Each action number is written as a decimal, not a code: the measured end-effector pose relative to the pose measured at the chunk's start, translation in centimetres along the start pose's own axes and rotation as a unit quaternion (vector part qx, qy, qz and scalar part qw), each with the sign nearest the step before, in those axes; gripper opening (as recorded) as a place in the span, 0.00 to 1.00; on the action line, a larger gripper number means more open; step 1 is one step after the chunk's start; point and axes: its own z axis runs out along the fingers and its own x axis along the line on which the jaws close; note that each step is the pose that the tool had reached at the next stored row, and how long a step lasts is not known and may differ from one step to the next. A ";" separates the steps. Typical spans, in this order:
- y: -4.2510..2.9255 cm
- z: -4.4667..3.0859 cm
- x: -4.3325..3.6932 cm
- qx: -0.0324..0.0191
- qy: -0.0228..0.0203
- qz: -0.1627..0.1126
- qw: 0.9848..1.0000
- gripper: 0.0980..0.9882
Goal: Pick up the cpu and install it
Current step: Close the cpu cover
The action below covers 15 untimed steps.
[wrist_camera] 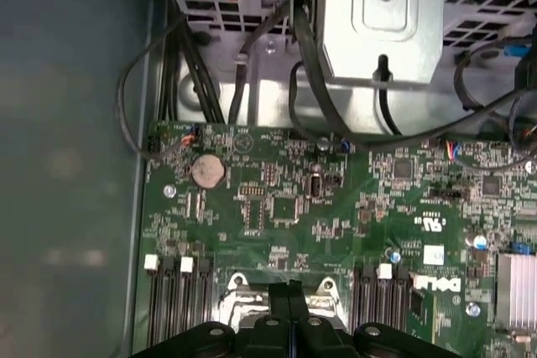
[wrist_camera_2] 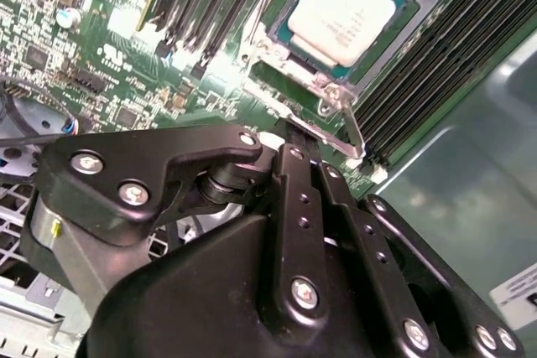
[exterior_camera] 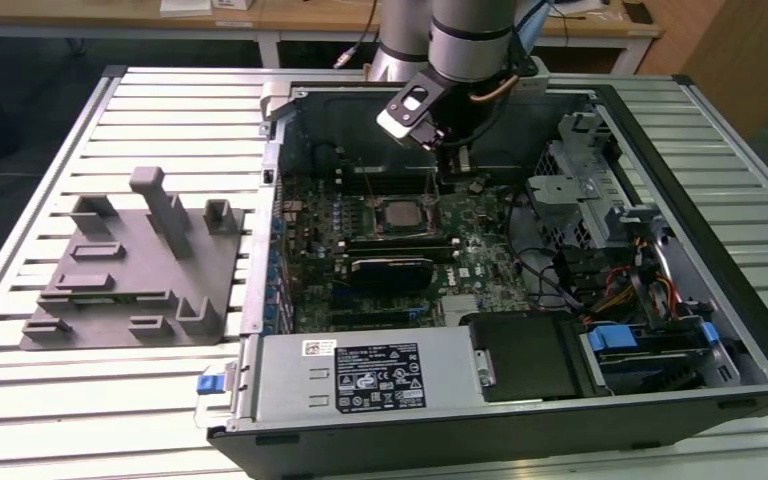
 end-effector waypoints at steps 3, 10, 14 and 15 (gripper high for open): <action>-0.45 -0.02 0.02 0.000 0.000 0.000 1.000 0.01; -1.55 -0.06 0.07 0.000 0.001 0.000 1.000 0.01; -1.78 -0.07 0.09 0.000 0.001 0.000 1.000 0.01; -1.78 -0.07 0.08 0.000 0.001 0.000 1.000 0.01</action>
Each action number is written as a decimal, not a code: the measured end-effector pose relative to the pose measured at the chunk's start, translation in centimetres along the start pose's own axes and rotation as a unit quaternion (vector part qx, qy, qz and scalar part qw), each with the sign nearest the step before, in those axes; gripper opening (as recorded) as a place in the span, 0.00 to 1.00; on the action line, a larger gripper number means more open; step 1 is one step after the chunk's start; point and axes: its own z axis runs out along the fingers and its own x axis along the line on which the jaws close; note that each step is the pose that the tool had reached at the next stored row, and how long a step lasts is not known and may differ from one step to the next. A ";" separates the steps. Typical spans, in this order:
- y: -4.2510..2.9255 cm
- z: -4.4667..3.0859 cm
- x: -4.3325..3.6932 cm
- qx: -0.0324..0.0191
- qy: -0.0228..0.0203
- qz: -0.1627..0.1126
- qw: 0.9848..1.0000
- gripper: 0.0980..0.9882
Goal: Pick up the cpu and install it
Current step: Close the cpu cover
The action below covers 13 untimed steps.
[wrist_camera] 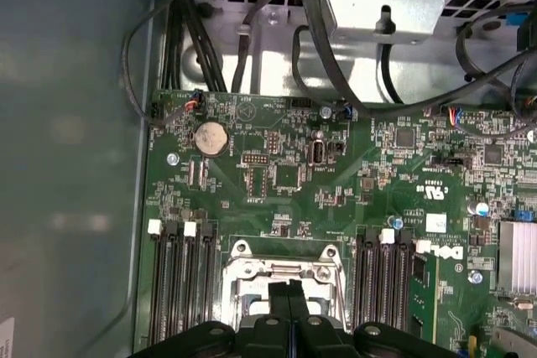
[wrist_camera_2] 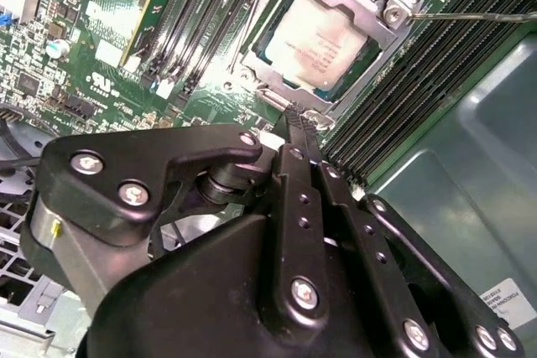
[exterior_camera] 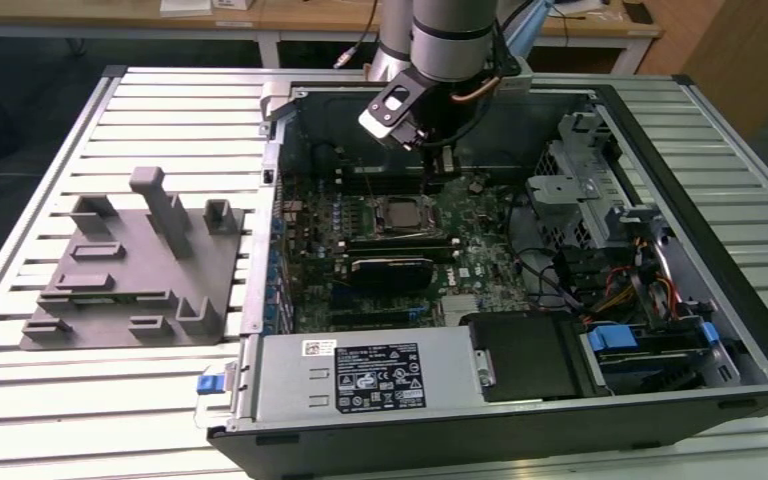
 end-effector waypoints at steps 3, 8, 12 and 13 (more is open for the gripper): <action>-0.14 0.00 0.01 0.000 0.000 0.000 1.000 0.01; -0.98 0.01 0.05 0.000 0.000 0.000 1.000 0.01; -1.51 0.08 0.07 0.000 0.000 0.000 1.000 0.01; -1.67 0.09 0.08 0.000 0.000 0.000 1.000 0.01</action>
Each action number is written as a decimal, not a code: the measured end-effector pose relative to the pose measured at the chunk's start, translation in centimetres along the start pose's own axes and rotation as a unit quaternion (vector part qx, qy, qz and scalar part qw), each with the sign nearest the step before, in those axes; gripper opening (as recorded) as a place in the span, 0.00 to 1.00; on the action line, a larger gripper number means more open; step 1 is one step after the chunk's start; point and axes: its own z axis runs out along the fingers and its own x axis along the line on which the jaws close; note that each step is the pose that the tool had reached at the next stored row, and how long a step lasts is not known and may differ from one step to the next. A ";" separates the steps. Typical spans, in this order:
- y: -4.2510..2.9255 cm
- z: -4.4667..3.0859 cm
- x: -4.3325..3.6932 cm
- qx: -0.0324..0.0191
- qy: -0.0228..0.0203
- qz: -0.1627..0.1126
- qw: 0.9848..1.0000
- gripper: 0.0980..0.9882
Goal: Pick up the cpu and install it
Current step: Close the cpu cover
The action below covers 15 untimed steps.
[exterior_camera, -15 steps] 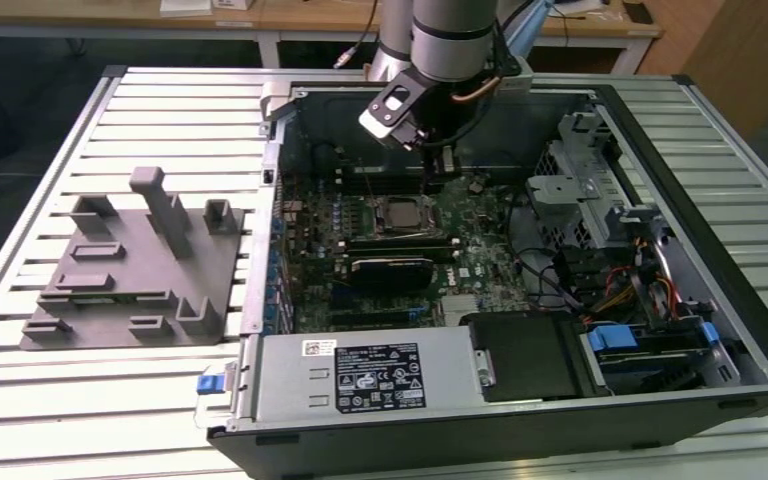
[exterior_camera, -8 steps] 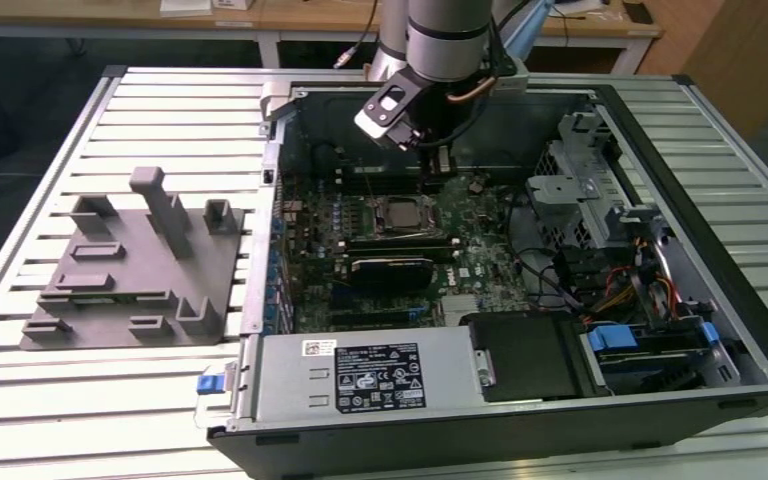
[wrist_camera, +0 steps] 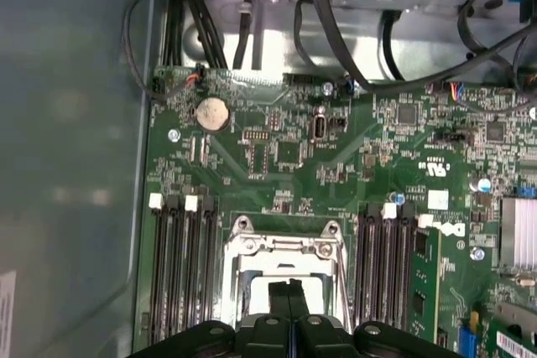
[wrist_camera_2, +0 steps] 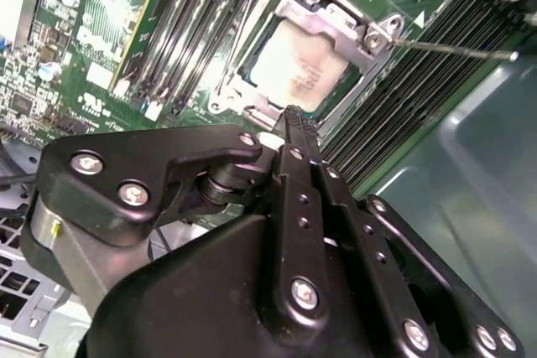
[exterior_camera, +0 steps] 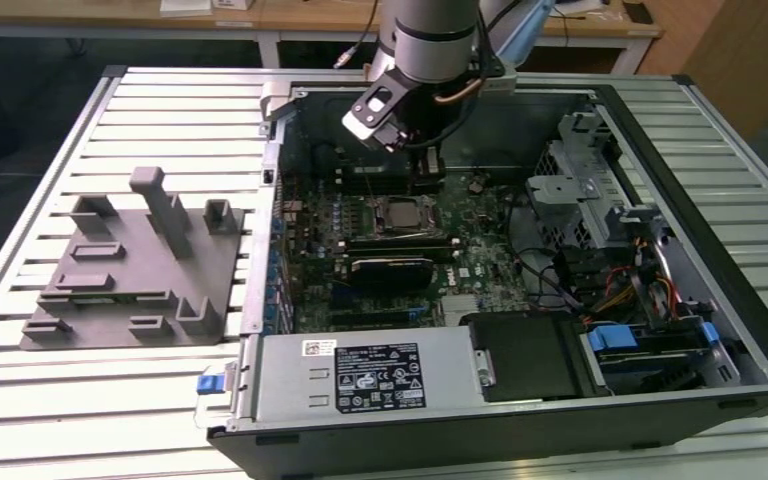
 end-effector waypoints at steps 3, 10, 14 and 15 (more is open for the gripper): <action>-0.46 0.06 0.03 0.000 0.000 0.000 1.000 0.01; -1.18 0.32 0.06 0.000 0.000 0.001 1.000 0.01; -1.43 0.51 0.08 0.000 0.000 0.001 1.000 0.01; -1.43 0.53 0.07 0.000 0.000 0.002 1.000 0.01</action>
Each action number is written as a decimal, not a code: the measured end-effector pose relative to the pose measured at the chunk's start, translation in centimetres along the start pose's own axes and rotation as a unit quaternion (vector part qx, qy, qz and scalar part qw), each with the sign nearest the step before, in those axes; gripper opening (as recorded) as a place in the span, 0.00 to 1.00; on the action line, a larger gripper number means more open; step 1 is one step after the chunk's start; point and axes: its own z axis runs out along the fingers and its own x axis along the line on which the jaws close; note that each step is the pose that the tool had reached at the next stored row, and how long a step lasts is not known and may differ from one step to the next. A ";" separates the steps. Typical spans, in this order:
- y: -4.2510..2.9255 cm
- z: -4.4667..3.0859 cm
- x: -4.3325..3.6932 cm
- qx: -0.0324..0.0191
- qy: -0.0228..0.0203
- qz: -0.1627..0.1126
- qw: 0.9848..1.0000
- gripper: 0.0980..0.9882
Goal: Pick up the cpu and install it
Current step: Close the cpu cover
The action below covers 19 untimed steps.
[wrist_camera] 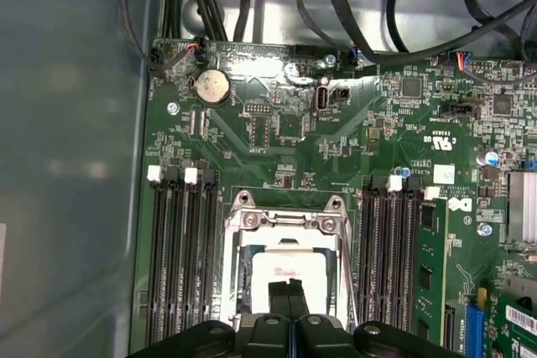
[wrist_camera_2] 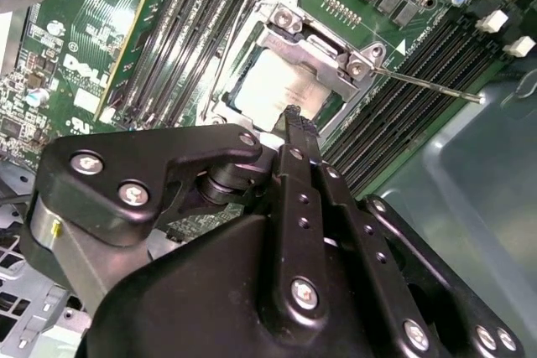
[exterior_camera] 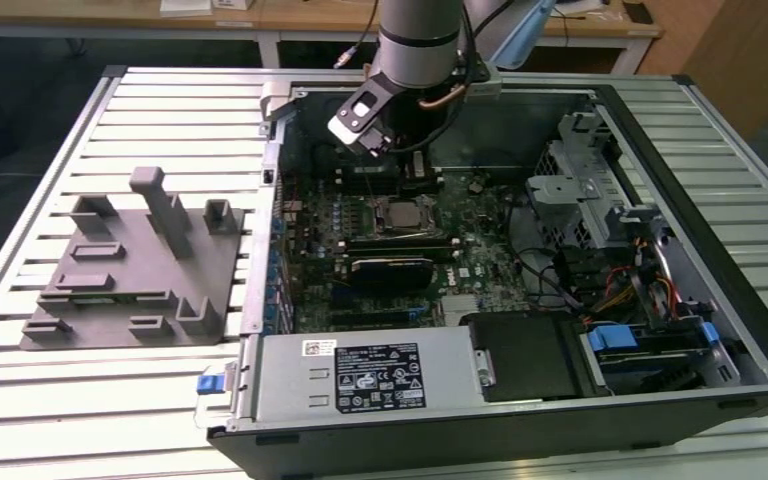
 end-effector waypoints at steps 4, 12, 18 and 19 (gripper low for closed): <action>0.00 0.01 0.00 0.000 0.000 0.000 1.000 0.01; 0.00 0.06 0.01 -0.001 0.002 -0.043 0.999 0.01; -0.01 0.13 0.01 -0.001 0.004 -0.097 0.995 0.01; -0.01 0.15 0.01 -0.001 0.004 -0.106 0.994 0.01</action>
